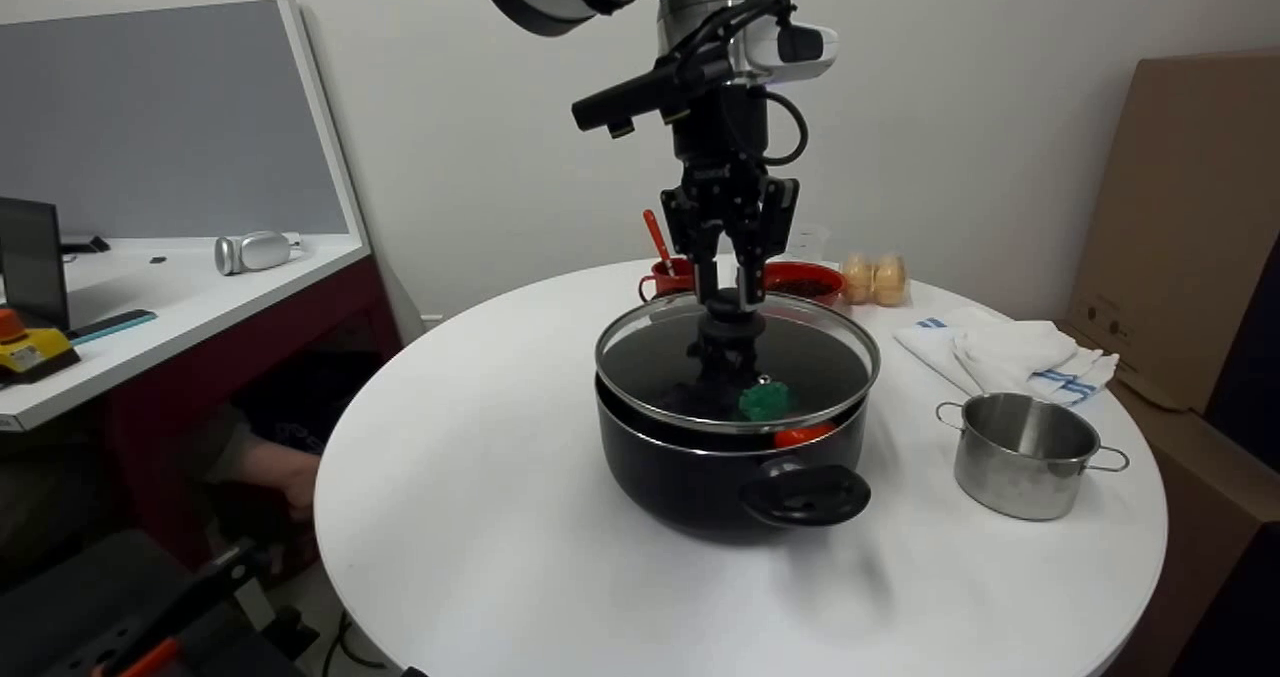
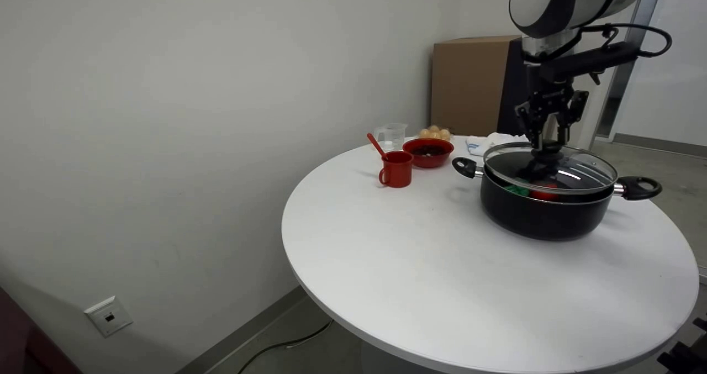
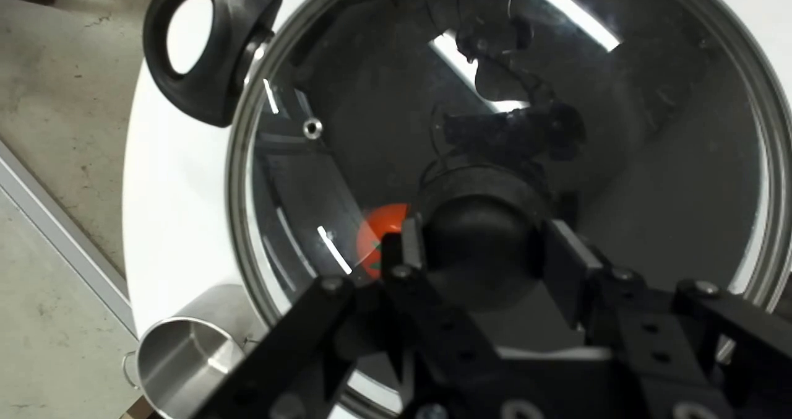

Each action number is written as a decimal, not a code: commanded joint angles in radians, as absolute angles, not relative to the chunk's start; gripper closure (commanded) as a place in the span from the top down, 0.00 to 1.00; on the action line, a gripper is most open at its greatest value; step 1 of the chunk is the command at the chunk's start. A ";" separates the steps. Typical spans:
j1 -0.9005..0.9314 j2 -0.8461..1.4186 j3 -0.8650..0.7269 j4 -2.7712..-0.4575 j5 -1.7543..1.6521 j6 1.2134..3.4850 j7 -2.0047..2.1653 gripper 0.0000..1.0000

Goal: Uncover the pot and place the tomato and broccoli toys inside then cover it up again

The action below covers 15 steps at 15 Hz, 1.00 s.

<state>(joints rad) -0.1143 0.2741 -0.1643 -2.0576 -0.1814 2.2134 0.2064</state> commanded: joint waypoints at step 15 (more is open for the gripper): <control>-0.101 0.316 -0.177 -2.034 -0.248 2.227 0.225 0.24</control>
